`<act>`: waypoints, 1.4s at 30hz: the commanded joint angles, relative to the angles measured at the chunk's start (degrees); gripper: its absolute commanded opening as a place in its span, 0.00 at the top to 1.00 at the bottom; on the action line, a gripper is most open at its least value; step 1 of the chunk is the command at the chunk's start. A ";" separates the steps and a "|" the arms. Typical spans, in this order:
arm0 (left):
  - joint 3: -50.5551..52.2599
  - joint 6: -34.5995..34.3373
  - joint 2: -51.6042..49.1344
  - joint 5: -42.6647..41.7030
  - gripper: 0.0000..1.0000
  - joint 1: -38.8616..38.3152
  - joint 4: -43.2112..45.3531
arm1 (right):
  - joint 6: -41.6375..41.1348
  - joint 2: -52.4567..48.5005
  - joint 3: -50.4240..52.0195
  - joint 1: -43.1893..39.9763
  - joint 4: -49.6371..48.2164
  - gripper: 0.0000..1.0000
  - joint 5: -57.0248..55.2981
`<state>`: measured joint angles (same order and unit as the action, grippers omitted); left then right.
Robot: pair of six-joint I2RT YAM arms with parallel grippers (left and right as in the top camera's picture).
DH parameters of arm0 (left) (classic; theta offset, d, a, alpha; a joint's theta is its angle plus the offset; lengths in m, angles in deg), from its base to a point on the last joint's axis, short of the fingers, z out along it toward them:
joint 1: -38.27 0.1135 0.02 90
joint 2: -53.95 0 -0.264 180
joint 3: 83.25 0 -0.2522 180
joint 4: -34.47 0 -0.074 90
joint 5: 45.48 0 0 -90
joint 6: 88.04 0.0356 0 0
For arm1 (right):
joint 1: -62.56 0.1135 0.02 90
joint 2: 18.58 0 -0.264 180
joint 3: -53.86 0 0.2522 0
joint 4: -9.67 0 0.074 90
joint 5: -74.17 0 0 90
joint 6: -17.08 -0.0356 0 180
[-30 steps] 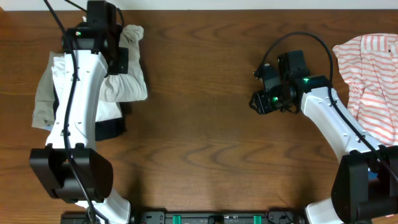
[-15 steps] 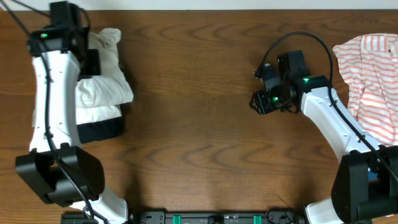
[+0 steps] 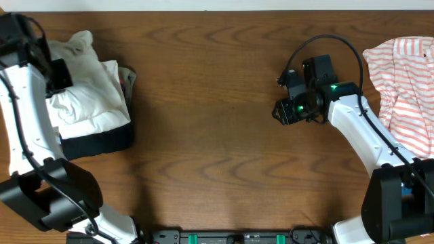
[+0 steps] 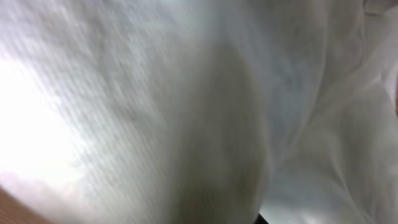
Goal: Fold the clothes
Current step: 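Carry the bundle left with the left gripper onto the clothes stack, then open the left gripper and lift it off the stack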
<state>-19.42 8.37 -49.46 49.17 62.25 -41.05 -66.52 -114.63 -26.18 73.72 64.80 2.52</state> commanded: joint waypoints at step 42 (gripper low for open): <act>-0.79 -0.46 0.66 -15.17 0.24 -15.54 0.59 | -1.68 0.70 -0.74 -0.72 -7.13 0.29 -2.05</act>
<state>-19.42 7.80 -49.46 34.70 49.88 -39.98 -67.99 -114.63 -26.18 73.70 59.35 2.24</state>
